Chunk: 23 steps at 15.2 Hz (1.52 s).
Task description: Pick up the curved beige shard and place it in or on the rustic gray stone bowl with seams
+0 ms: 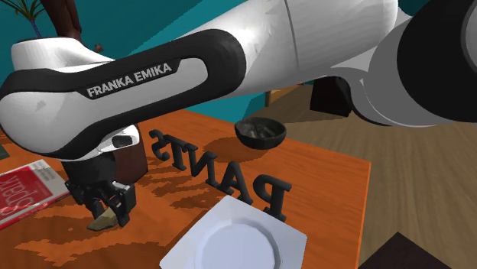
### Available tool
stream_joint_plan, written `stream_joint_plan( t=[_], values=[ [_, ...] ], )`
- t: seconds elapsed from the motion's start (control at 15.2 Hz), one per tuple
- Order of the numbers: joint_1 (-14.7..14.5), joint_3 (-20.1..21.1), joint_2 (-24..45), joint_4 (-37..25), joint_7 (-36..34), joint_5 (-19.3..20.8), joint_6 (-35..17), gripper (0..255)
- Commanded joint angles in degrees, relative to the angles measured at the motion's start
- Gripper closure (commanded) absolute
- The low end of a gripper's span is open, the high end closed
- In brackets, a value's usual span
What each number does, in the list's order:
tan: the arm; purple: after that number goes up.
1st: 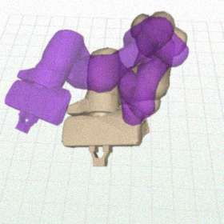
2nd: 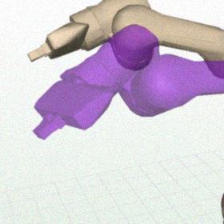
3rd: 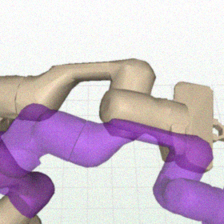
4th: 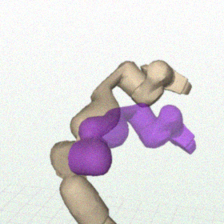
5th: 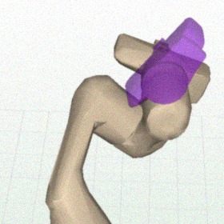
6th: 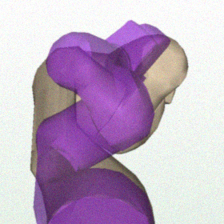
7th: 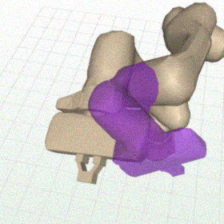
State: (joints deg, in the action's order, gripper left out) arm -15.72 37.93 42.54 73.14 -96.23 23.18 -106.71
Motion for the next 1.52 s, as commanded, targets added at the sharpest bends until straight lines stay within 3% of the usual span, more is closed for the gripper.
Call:
stream_joint_plan(
  t=[0.0,0.33,1.45],
  values=[
    [-0.01,-0.16,0.31,-0.02,0.04,0.04,0.24,255],
    [0.7,-0.03,-0.32,1.3,0.18,-0.11,-0.4,255],
    [-1.99,0.78,-1.64,-10.0,1.31,-1.38,11.28,255]
  ],
)
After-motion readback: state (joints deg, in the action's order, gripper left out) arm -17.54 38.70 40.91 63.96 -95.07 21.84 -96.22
